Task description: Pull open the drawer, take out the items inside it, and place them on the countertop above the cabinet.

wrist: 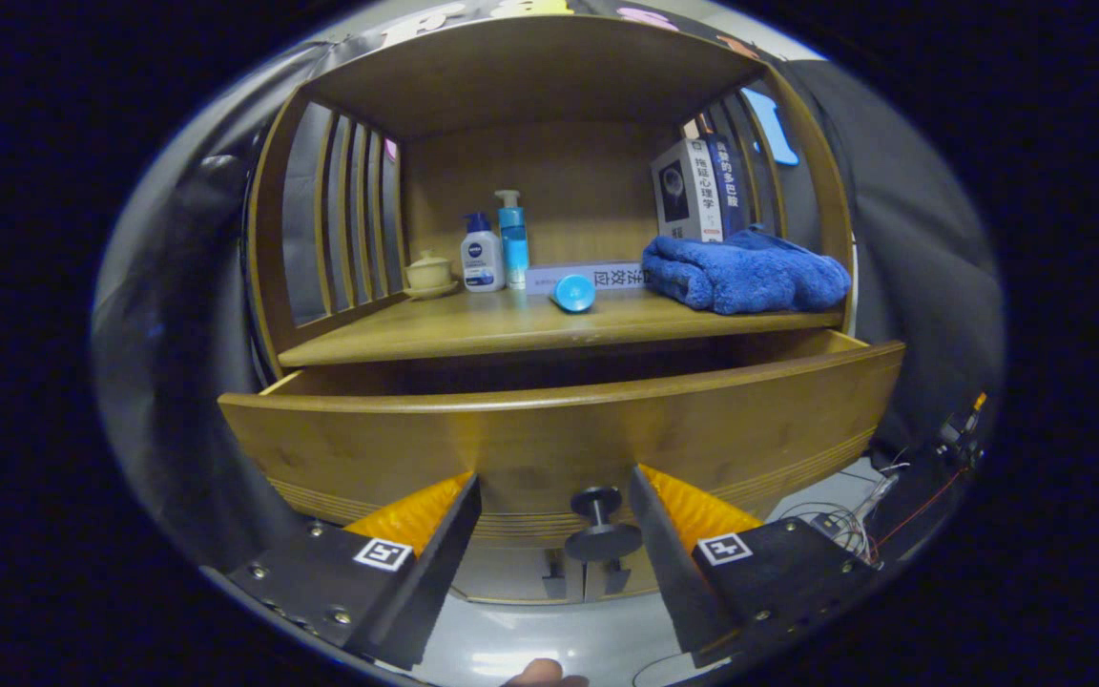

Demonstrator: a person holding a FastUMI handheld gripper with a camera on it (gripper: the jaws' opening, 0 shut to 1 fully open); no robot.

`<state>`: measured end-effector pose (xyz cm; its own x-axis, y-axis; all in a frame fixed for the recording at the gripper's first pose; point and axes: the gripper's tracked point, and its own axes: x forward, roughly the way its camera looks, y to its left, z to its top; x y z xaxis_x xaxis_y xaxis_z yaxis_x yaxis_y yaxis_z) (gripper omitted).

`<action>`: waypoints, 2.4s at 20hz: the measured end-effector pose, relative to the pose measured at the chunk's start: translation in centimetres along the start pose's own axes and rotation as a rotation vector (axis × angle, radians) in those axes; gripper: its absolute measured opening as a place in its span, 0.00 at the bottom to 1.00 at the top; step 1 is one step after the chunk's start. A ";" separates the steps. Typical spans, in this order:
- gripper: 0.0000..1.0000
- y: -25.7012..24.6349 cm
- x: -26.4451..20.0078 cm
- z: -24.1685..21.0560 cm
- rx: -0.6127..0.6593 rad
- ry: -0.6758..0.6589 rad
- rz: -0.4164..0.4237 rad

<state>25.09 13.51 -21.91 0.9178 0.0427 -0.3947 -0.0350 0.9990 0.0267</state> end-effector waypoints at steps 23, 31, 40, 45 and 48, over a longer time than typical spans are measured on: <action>0.94 0.3 5.9 1.9 0.020 -0.058 0.012; 0.94 0.9 5.3 3.1 0.050 -0.089 0.040; 0.94 -0.5 -2.6 10.8 0.029 -0.231 0.048; 0.94 -5.8 -11.3 17.6 -0.023 -0.361 -0.038; 0.94 -9.9 -16.5 20.4 -0.035 -0.413 -0.116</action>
<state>18.33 2.72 3.08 0.9975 -0.0708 0.0080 0.0710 0.9970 -0.0304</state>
